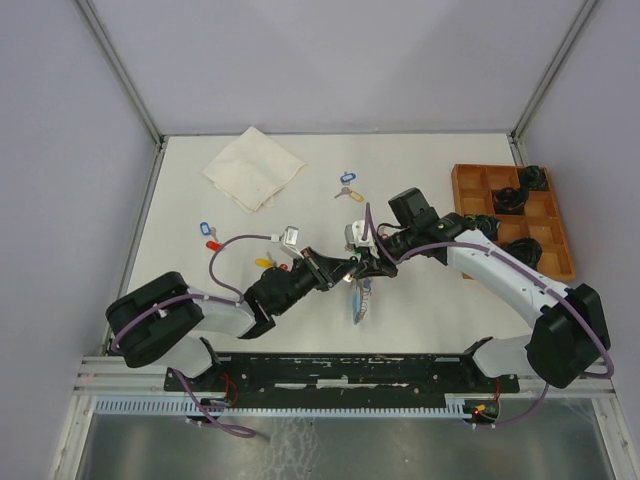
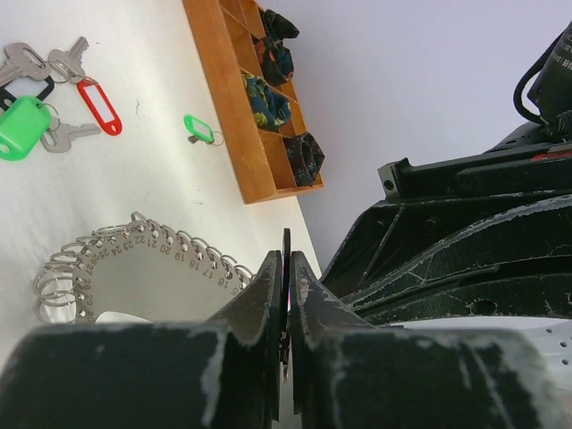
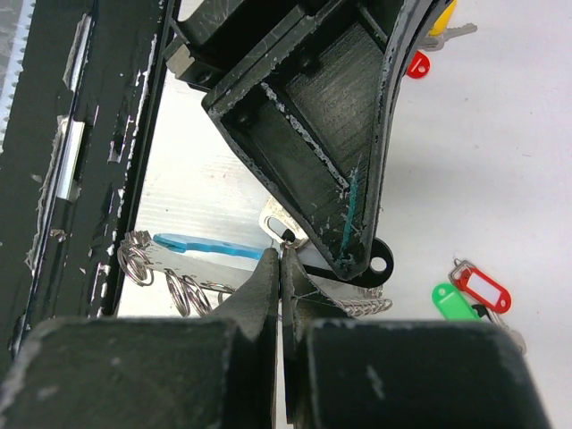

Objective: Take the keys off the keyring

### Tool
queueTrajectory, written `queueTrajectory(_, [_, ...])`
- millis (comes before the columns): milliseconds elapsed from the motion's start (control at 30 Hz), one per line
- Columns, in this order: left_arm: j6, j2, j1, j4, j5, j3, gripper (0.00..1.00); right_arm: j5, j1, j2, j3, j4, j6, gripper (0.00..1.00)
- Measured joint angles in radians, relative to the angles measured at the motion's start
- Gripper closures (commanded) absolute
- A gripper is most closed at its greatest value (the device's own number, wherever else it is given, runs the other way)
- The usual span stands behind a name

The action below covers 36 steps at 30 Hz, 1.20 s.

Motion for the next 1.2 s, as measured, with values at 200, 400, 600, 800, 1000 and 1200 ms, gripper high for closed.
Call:
queueTrajectory(200, [0.011, 0.003, 0.0, 0.01, -0.009, -0.002, 0.97, 0.0, 0.002, -0.001, 0.0, 0.006, 0.026, 0.85])
queueTrajectory(400, [0.101, 0.003, 0.0, 0.066, -0.01, -0.029, 0.97, -0.007, 0.0, -0.005, 0.0, -0.01, 0.029, 0.62])
queueTrajectory(600, [0.245, -0.051, 0.0, 0.084, -0.007, -0.063, 0.97, -0.06, -0.02, -0.012, 0.026, -0.088, 0.007, 0.54])
queueTrajectory(800, [0.43, -0.179, 0.0, 0.064, 0.04, -0.072, 0.97, -0.139, -0.045, -0.026, 0.052, -0.127, 0.019, 0.52])
queueTrajectory(1000, [0.634, -0.34, 0.0, -0.095, 0.142, -0.045, 0.97, -0.227, -0.091, -0.028, 0.054, -0.114, 0.099, 0.52])
queueTrajectory(1200, [0.756, -0.445, 0.0, -0.248, 0.212, 0.042, 0.97, -0.301, -0.106, -0.052, 0.066, -0.08, 0.18, 0.52])
